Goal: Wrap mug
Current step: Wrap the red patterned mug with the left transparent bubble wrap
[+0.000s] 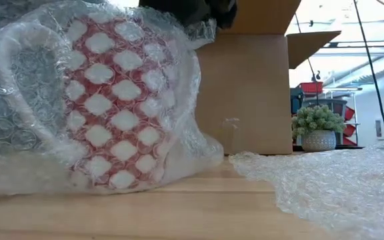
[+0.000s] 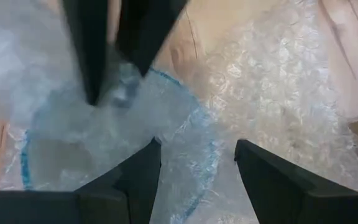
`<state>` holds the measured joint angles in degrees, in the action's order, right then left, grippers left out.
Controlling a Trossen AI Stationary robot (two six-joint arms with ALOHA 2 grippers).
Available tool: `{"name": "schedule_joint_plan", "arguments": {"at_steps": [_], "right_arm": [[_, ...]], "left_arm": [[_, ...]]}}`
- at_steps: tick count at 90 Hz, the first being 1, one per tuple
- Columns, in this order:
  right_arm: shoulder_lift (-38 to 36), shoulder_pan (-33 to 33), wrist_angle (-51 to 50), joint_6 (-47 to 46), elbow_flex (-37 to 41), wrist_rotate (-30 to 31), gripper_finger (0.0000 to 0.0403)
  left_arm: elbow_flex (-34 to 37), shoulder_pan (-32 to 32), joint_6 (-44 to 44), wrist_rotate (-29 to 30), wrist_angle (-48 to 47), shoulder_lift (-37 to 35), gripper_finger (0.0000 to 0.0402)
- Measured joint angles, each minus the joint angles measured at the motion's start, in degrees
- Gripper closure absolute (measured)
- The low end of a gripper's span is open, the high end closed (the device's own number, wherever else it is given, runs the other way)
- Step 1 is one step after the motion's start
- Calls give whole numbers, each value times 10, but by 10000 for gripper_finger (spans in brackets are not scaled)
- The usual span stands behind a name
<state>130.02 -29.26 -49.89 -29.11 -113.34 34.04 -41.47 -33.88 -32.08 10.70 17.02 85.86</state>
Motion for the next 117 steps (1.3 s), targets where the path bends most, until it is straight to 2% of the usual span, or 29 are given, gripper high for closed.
{"name": "schedule_joint_plan", "arguments": {"at_steps": [13, 26, 42, 58, 73, 93, 103, 117], "right_arm": [[0, -1, 0, -3, 0, 0, 206], [0, -5, 0, -7, 0, 2, 206], [0, -4, 1, -14, 0, 2, 206], [0, -5, 2, -15, 0, 2, 206], [0, -5, 2, -14, 0, 3, 206], [0, -5, 3, -13, 0, 4, 206], [0, -5, 3, -13, 0, 4, 206], [0, -5, 3, -13, 0, 4, 206]], "left_arm": [[0, 7, -15, -75, -23, -18, 292], [0, 0, -36, -81, -101, -70, 273], [0, -9, -36, -42, -168, -144, 272], [0, -40, -67, 50, -261, -181, 272], [0, -71, -114, 105, -310, -163, 272], [0, -97, -118, 108, -308, -111, 272], [0, -102, -155, 115, -310, -76, 272], [0, -109, -150, 113, -271, -30, 272]]}}
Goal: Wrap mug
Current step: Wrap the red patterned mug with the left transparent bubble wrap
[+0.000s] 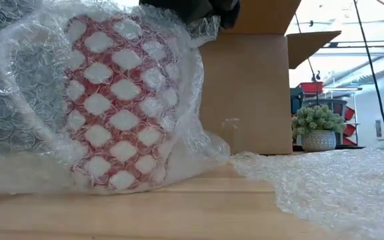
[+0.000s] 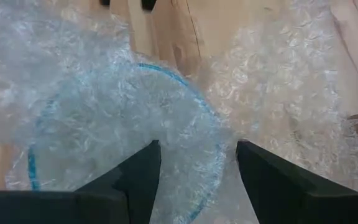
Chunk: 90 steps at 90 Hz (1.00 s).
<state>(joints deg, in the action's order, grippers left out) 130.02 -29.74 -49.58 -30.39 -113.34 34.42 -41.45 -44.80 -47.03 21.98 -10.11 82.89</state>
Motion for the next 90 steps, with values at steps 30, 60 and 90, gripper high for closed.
{"name": "schedule_joint_plan", "arguments": {"at_steps": [30, 60, 90], "right_arm": [[0, 0, 0, 0, 0, 0, 206], [0, 0, 1, -5, 0, 0, 206], [-1, 0, 1, -2, 0, 0, 206]], "left_arm": [[0, -3, 73, -5, 161, 4, 272], [-30, 9, 99, 24, 201, -22, 272], [-29, 60, 104, 23, 233, 54, 272]]}}
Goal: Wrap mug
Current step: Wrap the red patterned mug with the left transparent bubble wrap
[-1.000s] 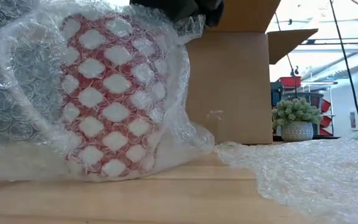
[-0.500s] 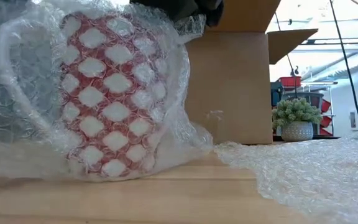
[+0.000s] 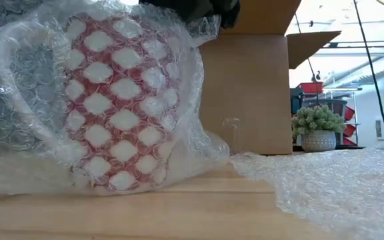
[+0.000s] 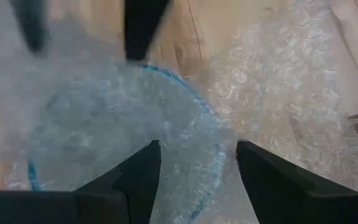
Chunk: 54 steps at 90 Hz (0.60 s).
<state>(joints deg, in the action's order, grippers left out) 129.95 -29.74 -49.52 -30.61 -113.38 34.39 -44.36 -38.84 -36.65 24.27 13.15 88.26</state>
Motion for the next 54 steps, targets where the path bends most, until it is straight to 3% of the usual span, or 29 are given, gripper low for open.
{"name": "schedule_joint_plan", "arguments": {"at_steps": [20, 54], "right_arm": [[0, 0, -1, 1, 0, 0, 206], [-1, 0, 14, -3, 0, -40, 206]], "left_arm": [[0, 25, -3, -18, 37, 39, 272], [-1, 25, 11, -13, 45, 42, 272]]}}
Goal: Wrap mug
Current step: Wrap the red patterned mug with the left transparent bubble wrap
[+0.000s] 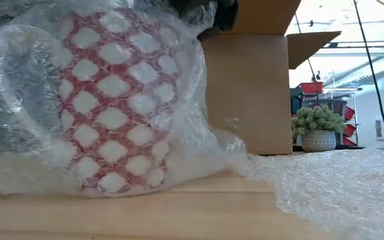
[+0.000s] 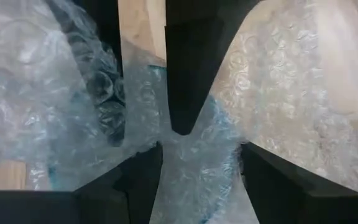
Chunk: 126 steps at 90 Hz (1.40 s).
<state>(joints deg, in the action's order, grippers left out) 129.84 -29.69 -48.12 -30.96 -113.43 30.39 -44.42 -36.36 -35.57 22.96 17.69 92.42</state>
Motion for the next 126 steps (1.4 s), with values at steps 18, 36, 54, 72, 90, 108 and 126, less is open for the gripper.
{"name": "schedule_joint_plan", "arguments": {"at_steps": [18, 36, 54, 72, 90, 108, 126], "right_arm": [[0, 0, 2, -7, 0, -1, 206], [0, 1, 3, -14, 0, 3, 206], [-12, 0, 0, -11, -4, 7, 186], [-55, -2, -19, -7, -5, -5, 159], [-112, -3, -49, 1, -5, -24, 154], [-155, -2, -78, -8, -6, 3, 157], [-114, 24, -88, -25, -6, -8, 158]], "left_arm": [[0, 0, 1, 1, 0, 0, 272], [1, 0, 1, 3, 0, 0, 272], [1, 0, 1, 4, -1, 0, 272], [1, 0, 0, 5, -1, 0, 272], [1, 0, 0, 5, -2, 0, 272], [1, 0, 0, 5, -1, 1, 272], [1, 0, -1, 5, 2, 1, 272]]}}
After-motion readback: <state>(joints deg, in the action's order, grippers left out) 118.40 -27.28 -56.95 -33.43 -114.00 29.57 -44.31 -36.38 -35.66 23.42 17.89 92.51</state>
